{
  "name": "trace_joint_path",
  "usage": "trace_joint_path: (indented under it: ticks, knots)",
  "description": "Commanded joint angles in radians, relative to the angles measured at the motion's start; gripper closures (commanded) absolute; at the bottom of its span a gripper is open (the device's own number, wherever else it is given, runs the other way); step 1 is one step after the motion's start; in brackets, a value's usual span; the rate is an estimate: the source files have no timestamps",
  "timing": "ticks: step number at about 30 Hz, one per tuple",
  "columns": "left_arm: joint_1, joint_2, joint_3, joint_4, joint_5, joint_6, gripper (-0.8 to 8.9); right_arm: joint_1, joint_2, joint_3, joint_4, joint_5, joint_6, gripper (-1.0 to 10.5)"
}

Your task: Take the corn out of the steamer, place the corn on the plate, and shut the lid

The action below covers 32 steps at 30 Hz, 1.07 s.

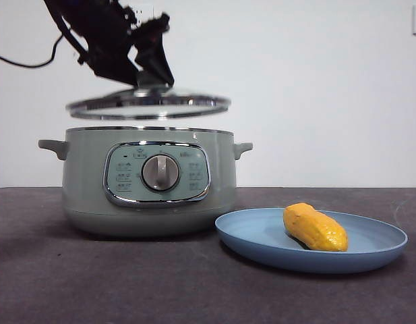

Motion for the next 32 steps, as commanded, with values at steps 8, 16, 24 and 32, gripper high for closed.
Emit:
trace_joint_path:
  ticks: [8,16,24,32]
  knots:
    - [0.0,0.047,0.01,0.056,-0.007,0.015,8.22,0.002,-0.003,-0.005,0.005,-0.001,-0.005,4.1]
    - [-0.015,0.057,0.009,0.037,-0.011,0.015,8.22,0.002,-0.003,-0.005,0.006,0.006,-0.009,4.1]
    - [-0.045,0.058,0.009,-0.008,-0.049,0.016,8.22,0.002,0.002,-0.005,0.025,0.006,-0.018,4.1]
    - [-0.051,0.058,0.009,-0.065,-0.098,0.019,8.22,0.002,0.002,-0.005,0.037,0.006,-0.026,4.1]
